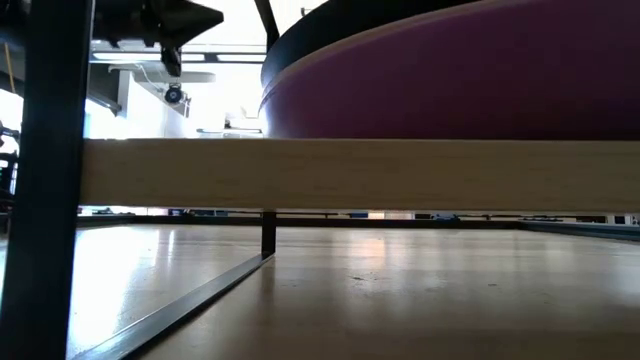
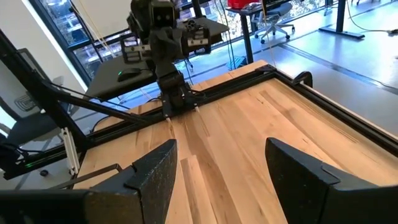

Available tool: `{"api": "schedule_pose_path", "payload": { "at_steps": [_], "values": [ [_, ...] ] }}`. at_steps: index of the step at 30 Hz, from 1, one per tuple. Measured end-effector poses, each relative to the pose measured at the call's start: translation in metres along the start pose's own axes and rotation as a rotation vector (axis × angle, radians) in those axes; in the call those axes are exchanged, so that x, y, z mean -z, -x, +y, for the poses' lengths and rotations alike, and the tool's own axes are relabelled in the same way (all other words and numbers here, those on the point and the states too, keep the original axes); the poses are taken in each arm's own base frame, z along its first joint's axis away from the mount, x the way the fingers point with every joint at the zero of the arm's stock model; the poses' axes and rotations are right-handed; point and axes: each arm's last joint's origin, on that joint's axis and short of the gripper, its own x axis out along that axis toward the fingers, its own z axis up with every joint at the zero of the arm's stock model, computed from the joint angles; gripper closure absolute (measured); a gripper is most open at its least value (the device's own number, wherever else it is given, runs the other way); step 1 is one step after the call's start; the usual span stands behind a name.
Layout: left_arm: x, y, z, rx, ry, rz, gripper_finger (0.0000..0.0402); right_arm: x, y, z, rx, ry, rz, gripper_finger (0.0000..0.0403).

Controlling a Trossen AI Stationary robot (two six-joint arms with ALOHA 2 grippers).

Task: Place and stack plates onto a shelf
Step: Return to Home Position

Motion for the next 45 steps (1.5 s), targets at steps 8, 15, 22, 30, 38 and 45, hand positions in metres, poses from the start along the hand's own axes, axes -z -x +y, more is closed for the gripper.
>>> {"api": "schedule_pose_path", "payload": {
  "at_steps": [8, 15, 22, 30, 38, 45],
  "values": [
    [0.028, 0.02, 0.004, 0.004, 0.012, -0.009, 0.0401, 0.002, 0.0, -0.001, 0.008, 0.003, 0.023, 0.0176],
    [0.03, 0.041, 0.006, 0.009, 0.012, -0.034, 0.0401, 0.003, 0.0, -0.001, 0.022, 0.004, 0.028, 0.0176],
    [0.047, 0.058, 0.011, 0.019, 0.019, -0.073, 0.0401, 0.002, 0.0, -0.003, 0.076, -0.072, 0.008, 0.0176],
    [0.053, 0.07, 0.012, 0.039, 0.02, -0.051, 0.0401, 0.002, 0.0, -0.003, 0.078, -0.138, 0.004, 0.0176],
    [0.067, 0.074, 0.016, -0.007, 0.007, 0.085, 0.0401, 0.002, 0.0, -0.003, 0.075, -0.179, 0.004, 0.0176],
    [0.069, 0.074, 0.011, 0.154, 0.076, 0.143, 0.0401, 0.005, 0.0, -0.003, 0.078, -0.176, 0.027, 0.0176]
  ]
}}
